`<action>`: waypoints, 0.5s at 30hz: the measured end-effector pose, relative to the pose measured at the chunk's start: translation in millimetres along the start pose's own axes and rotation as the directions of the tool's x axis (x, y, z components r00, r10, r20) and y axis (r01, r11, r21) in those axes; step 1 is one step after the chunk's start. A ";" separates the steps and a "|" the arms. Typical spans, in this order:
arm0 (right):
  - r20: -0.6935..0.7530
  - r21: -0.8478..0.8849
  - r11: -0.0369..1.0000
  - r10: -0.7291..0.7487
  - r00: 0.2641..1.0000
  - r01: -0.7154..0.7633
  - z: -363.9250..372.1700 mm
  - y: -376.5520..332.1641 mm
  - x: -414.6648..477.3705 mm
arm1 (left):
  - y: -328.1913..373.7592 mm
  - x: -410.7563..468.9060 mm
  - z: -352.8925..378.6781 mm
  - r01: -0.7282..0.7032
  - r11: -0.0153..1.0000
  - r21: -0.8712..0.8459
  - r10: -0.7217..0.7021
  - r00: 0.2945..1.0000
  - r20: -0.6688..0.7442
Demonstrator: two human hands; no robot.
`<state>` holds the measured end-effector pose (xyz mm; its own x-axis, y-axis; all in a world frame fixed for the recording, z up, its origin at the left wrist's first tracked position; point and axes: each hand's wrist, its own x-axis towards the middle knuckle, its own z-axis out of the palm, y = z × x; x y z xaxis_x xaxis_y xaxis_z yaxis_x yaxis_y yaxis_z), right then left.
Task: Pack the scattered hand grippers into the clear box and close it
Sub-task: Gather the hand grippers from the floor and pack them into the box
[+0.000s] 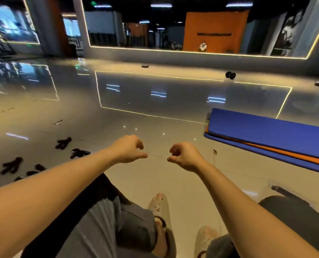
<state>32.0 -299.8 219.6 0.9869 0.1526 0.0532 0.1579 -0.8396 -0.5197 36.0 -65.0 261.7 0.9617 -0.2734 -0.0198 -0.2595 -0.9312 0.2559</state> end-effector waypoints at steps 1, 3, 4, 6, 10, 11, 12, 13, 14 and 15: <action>0.017 0.000 0.999 -0.033 0.999 0.033 6.9 -15.0 6.3 | -14.4 -8.9 -9.6 0.032 0.999 0.001 -0.032 0.999 -0.011; 0.043 0.015 0.995 -0.097 0.994 0.096 22.5 -45.4 19.8 | -42.9 -24.4 -25.8 0.098 0.995 -0.003 -0.098 0.995 -0.023; 0.056 0.026 0.992 -0.129 0.990 0.127 31.1 -60.4 26.9 | -57.4 -31.2 -32.6 0.132 0.991 0.002 -0.132 0.991 -0.023; 0.097 0.046 0.982 -0.185 0.978 0.181 50.6 -89.0 40.3 | -87.6 -44.6 -43.3 0.205 0.979 0.016 -0.205 0.979 -0.020; 0.186 0.099 0.962 -0.267 0.945 0.253 100.6 -144.8 70.5 | -154.3 -74.9 -46.7 0.345 0.938 -0.043 -0.346 0.937 -0.040; 0.201 0.116 0.956 -0.290 0.936 0.271 115.7 -160.0 78.0 | -172.4 -83.8 -43.7 0.383 0.922 -0.065 -0.386 0.921 -0.046; 0.217 0.134 0.949 -0.310 0.926 0.287 132.2 -175.3 85.7 | -191.9 -93.1 -40.3 0.419 0.904 -0.085 -0.424 0.904 -0.049; 0.232 0.151 0.941 -0.331 0.915 0.303 149.0 -190.2 93.6 | -212.5 -102.3 -37.1 0.452 0.886 -0.105 -0.459 0.887 -0.053; 0.249 0.158 0.935 -0.349 0.903 0.318 165.6 -204.3 101.6 | -233.0 -111.0 -34.5 0.480 0.869 -0.120 -0.489 0.870 -0.058; 0.273 0.152 0.932 -0.360 0.892 0.329 181.6 -218.2 109.1 | -253.1 -119.4 -32.6 0.506 0.852 -0.136 -0.517 0.853 -0.065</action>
<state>98.9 -5.3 184.0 0.8141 0.5807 0.0014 0.4667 -0.6528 -0.5966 -10.3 211.2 230.8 0.9606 0.2642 -0.0862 0.2777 -0.8988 0.3392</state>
